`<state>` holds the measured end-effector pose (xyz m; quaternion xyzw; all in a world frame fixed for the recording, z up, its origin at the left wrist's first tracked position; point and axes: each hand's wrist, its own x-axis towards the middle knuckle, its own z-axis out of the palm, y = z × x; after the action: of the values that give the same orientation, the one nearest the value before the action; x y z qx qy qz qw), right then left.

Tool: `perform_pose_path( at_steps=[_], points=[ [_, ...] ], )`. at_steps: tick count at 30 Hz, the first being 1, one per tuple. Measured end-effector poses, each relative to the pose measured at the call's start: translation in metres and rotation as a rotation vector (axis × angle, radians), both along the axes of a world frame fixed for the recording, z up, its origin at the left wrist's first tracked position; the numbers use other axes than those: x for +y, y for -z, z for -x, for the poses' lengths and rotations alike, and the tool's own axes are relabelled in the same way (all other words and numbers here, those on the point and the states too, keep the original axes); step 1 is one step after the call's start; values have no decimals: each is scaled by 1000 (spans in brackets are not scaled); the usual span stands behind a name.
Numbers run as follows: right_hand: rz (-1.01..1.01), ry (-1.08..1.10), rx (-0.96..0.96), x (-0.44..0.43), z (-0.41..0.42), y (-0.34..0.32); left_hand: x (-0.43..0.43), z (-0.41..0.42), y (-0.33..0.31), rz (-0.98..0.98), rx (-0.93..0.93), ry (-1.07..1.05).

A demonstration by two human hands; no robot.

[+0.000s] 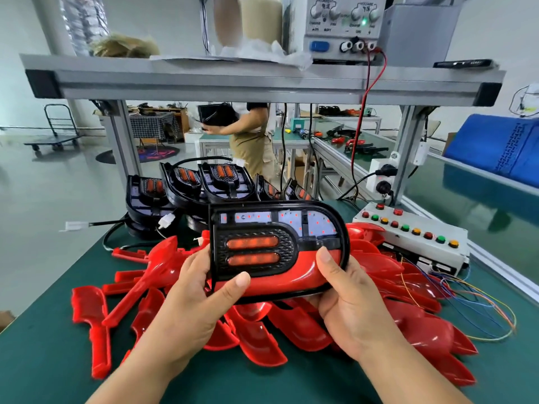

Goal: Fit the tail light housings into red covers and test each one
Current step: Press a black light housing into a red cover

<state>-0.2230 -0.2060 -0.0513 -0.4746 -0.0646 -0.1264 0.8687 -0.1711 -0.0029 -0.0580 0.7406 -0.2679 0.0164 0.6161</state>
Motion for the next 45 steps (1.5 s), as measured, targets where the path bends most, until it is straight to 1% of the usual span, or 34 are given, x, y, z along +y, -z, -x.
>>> perform_pose_path(
  at_steps=[2, 4, 5, 9, 12, 19, 23, 29, 32, 34, 36, 37, 38, 40, 41, 42, 43, 45],
  points=[
    [14, 23, 8, -1, -1, 0, 4, -1, -3, -14, 79, 75],
    [13, 21, 16, -2, -2, 1, 5, -1, -5, 9, 144, 214],
    [12, 11, 13, -3, -2, 2, 6, -1, -6, 22, 160, 247],
    [26, -62, 9, -4, -3, 2, 4, -3, -5, 49, 122, 152],
    [37, -80, 39, -6, -4, 3, 4, -4, -2, 71, 134, 108],
    [6, -59, 95, -6, -4, 6, 4, -7, 1, 182, 213, 145],
    [-6, -32, 92, -7, -4, 4, 1, -7, 3, 219, 233, 115],
    [-2, -16, 78, -8, -5, 7, -2, -7, 2, 243, 231, 128],
    [-9, 0, 80, -12, -7, 8, -10, -2, 2, 238, 199, 66],
    [-13, 14, 86, -15, -9, 8, -14, 3, -1, 160, 153, 21],
    [-22, 23, 98, -16, -10, 9, -11, 2, -7, -24, 21, -15],
    [-30, 30, 105, -16, -10, 10, -6, -2, -10, -126, -36, -67],
    [-38, 37, 111, -16, -11, 11, 2, -8, -12, -204, -68, -178],
    [-39, 47, 117, -15, -11, 11, 29, -24, -19, -282, -105, -478],
    [-32, 47, 120, -14, -11, 11, 45, -33, -22, -347, -99, -614],
    [-29, 44, 124, -14, -11, 11, 60, -42, -22, -456, -62, -719],
    [-31, 42, 127, -13, -10, 10, 73, -49, -20, -596, 1, -778],
    [-41, 33, 130, -13, -10, 9, 87, -58, -13, -855, 153, -758]
  ],
)
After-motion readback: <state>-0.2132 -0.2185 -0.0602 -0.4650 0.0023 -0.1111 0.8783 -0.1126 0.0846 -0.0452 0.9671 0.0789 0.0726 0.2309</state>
